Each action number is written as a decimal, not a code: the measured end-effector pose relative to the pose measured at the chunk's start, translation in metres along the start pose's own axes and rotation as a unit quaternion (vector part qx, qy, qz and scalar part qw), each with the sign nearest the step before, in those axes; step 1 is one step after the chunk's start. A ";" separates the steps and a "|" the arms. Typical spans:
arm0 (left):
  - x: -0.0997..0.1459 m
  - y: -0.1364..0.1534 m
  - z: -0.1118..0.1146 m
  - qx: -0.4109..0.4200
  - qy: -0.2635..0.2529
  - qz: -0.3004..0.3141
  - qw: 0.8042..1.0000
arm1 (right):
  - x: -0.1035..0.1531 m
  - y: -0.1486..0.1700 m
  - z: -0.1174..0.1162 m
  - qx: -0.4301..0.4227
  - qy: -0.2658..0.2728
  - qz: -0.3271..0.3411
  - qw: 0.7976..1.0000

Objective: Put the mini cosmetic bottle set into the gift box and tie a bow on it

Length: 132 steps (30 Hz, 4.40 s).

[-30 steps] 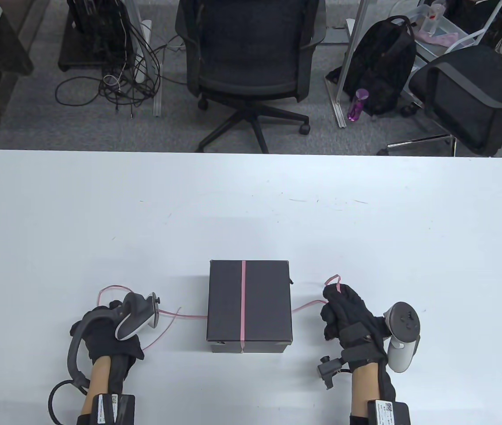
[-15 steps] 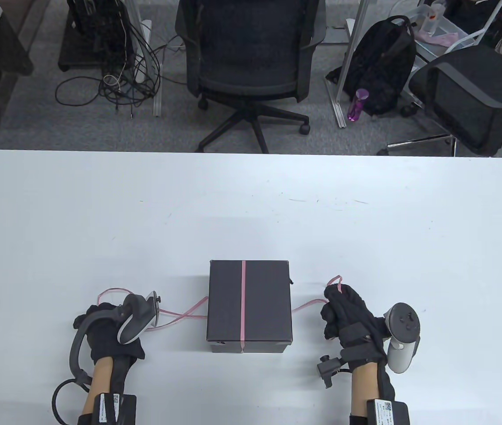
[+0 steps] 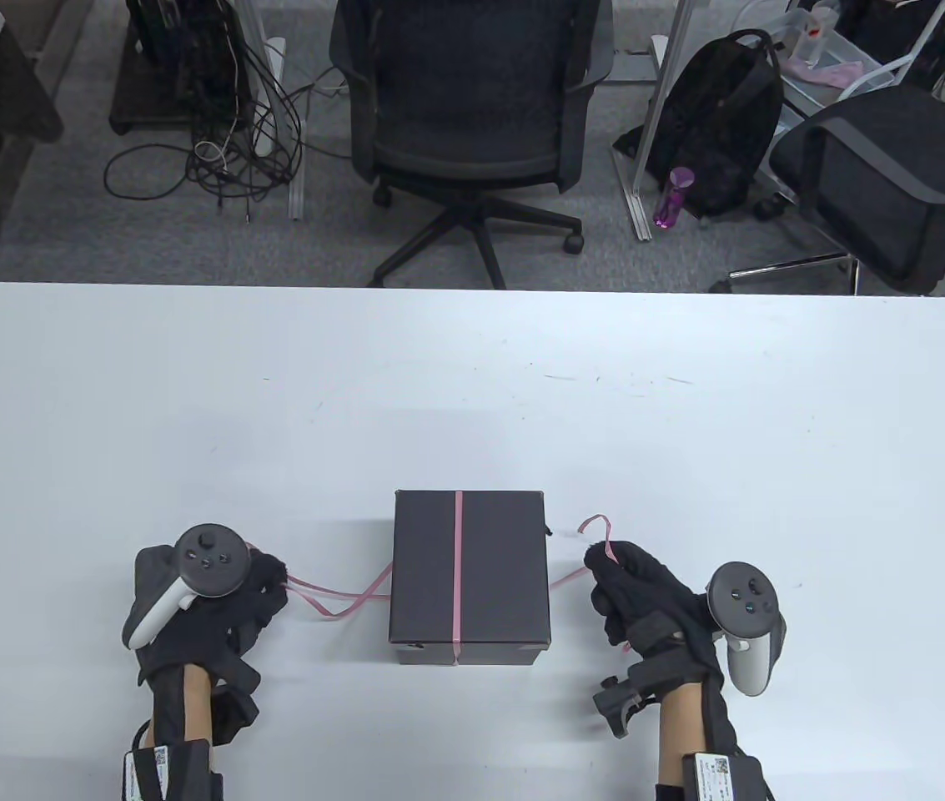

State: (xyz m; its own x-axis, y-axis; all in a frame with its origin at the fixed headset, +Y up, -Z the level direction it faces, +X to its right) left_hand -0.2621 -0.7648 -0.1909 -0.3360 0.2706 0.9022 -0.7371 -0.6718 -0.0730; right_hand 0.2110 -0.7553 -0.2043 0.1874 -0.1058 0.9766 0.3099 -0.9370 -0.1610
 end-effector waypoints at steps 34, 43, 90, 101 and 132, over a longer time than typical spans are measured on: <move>-0.025 -0.170 -0.076 0.079 -0.240 0.109 0.961 | -0.045 -0.120 -0.032 0.017 -0.142 0.135 0.981; -0.024 -0.235 -0.044 0.023 -0.154 0.341 0.927 | -0.070 -0.125 -0.059 -0.109 -0.235 0.110 0.960; -0.079 -0.230 -0.027 -0.051 -0.057 0.197 0.977 | -0.082 -0.151 -0.035 -0.189 -0.106 0.161 0.963; -0.002 -0.258 -0.028 -0.230 -0.148 0.296 0.915 | -0.080 -0.149 -0.031 -0.061 -0.015 0.159 0.985; -0.087 -0.187 -0.011 0.231 0.197 0.269 0.914 | -0.083 -0.158 -0.030 -0.061 0.018 0.175 0.983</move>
State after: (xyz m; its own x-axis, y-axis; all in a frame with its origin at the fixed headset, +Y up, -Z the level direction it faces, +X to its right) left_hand -0.1017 -0.6556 -0.2600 -0.8288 -0.0181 0.5593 -0.1078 -0.9756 -0.1913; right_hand 0.1184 -0.6082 -0.2552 0.2280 -0.4377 0.8697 0.1191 -0.8740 -0.4711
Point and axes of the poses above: the tracker on the back of each hand, its own y axis roughly to the little-finger side, its own x axis roughly from the fingertips to the wrist, z = x × y, the point moved 2 cm from there along -x, roughly from the wrist to the fingertips, and after that the axes turned 14 degrees about z, right-handed, at the moved point
